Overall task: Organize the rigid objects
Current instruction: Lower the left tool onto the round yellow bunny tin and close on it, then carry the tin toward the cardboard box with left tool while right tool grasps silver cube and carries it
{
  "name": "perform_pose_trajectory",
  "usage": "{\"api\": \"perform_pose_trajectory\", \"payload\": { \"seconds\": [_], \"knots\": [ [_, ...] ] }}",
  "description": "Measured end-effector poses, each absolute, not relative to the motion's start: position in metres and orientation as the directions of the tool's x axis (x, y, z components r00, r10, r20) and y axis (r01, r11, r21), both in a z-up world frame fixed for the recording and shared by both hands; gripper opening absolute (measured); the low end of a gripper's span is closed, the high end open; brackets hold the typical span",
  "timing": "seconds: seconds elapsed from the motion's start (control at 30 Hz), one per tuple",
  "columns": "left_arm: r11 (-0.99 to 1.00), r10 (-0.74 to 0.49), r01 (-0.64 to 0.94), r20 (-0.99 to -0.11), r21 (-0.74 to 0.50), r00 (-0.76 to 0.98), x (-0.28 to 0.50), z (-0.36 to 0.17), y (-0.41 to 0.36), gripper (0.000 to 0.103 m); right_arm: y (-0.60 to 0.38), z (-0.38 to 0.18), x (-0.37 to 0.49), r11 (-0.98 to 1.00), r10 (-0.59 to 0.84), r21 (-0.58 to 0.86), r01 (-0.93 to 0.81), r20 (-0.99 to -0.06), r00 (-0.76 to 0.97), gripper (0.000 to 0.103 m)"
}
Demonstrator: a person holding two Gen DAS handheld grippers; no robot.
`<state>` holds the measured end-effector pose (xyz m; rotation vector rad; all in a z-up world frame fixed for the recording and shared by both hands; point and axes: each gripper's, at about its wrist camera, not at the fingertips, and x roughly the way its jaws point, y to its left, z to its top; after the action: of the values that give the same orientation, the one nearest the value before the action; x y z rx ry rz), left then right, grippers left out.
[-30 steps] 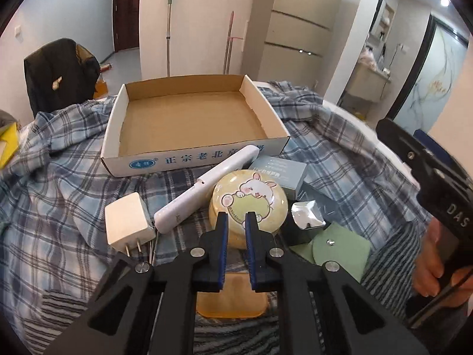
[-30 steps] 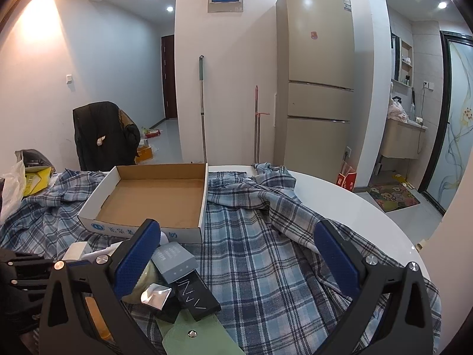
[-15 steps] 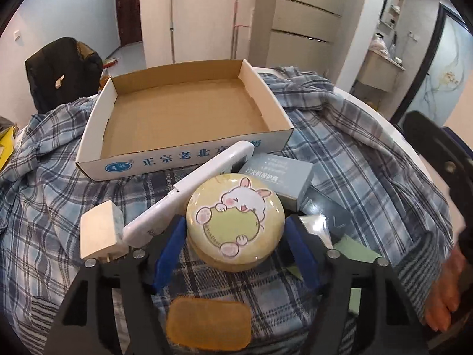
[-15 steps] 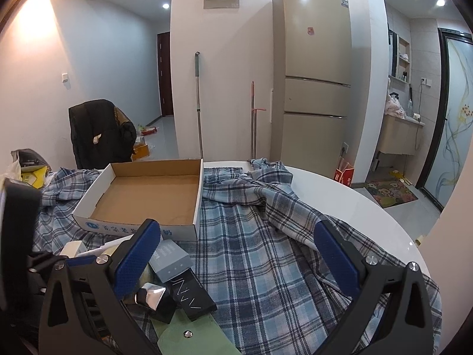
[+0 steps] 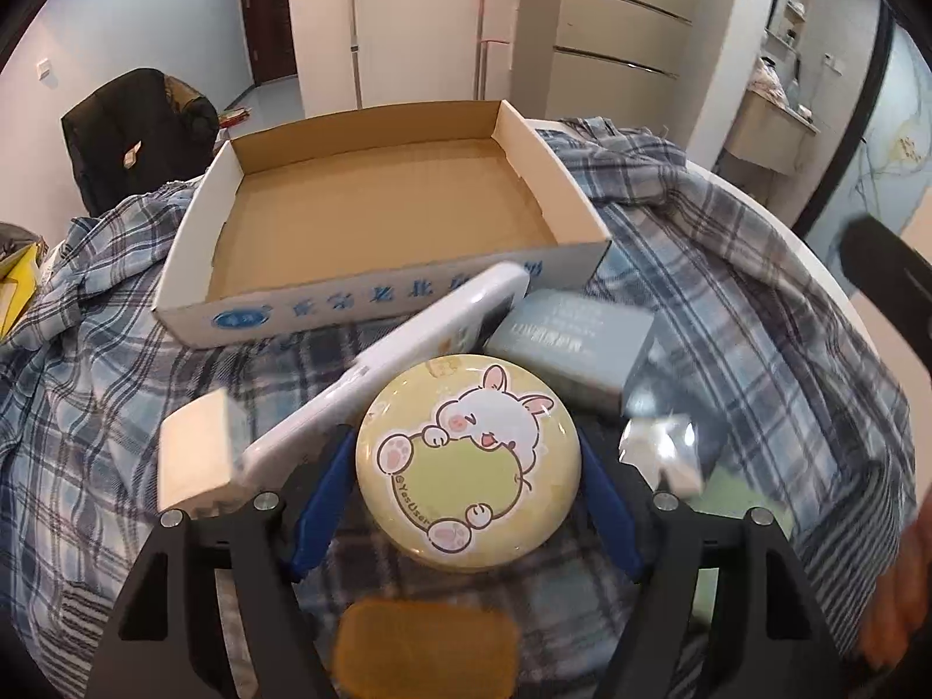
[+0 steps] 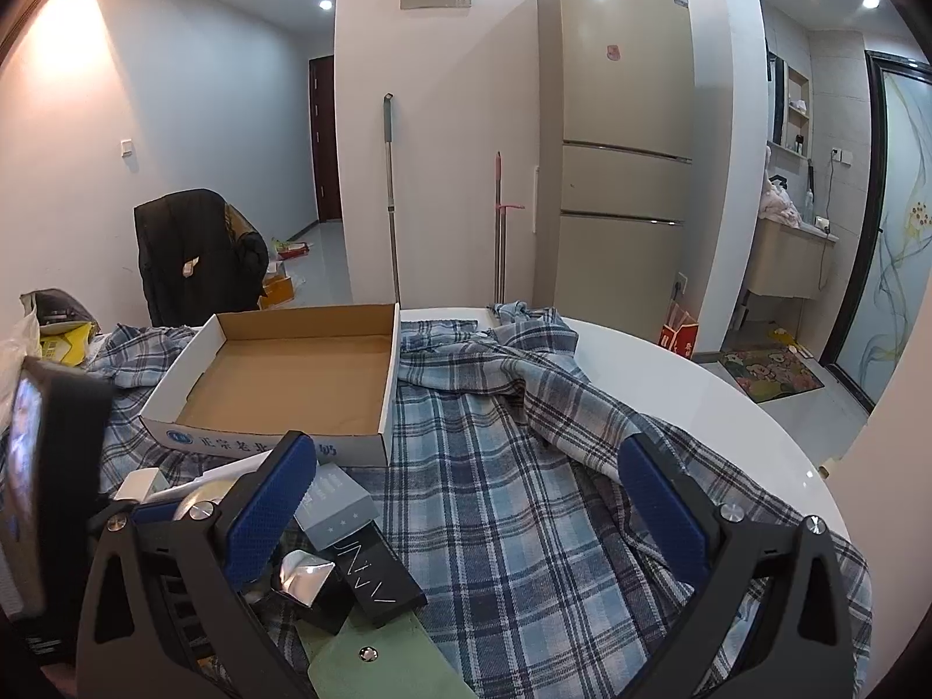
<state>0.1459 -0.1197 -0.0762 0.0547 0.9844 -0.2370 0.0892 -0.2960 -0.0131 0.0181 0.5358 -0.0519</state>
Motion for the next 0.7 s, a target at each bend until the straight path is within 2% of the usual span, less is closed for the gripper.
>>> {"api": "perform_pose_trajectory", "payload": {
  "seconds": [0.13,0.23,0.4,0.43,0.47,0.53,0.7],
  "knots": [
    [0.967,-0.198,0.243,-0.831,-0.079,0.519,0.136,-0.077,-0.101,0.076,-0.295,-0.016,0.093,0.999,-0.027,0.015,0.042,-0.534,0.845,0.103],
    [0.974,-0.18,0.209,-0.847,-0.083,0.5,0.14,-0.085,-0.094,0.084,-0.293,-0.018,0.093,0.999,-0.026,0.011,0.037,-0.54,0.841,0.103],
    [0.978,-0.161,0.193,-0.867,-0.076,0.472,0.152,-0.091,-0.099,0.084,-0.293,-0.018,0.093,0.999,-0.038,-0.001,0.045,-0.536,0.843,0.103],
    [0.978,-0.16,0.194,-0.863,-0.074,0.479,0.152,-0.091,-0.1,0.082,-0.293,-0.019,0.093,0.999,-0.038,-0.001,0.044,-0.539,0.842,0.103],
    [0.977,-0.165,0.2,-0.858,-0.074,0.487,0.152,-0.09,-0.101,0.077,-0.293,-0.019,0.094,0.999,-0.037,-0.002,0.043,-0.542,0.84,0.103],
    [0.976,-0.162,0.206,-0.852,-0.065,0.497,0.151,-0.089,-0.102,0.077,-0.293,-0.02,0.095,0.999,-0.034,-0.003,0.038,-0.549,0.835,0.103],
    [0.968,-0.199,0.241,-0.781,-0.064,0.592,0.131,-0.067,-0.096,0.077,-0.292,-0.02,0.094,1.0,-0.027,-0.002,0.031,-0.548,0.836,0.103]
  ]
}}
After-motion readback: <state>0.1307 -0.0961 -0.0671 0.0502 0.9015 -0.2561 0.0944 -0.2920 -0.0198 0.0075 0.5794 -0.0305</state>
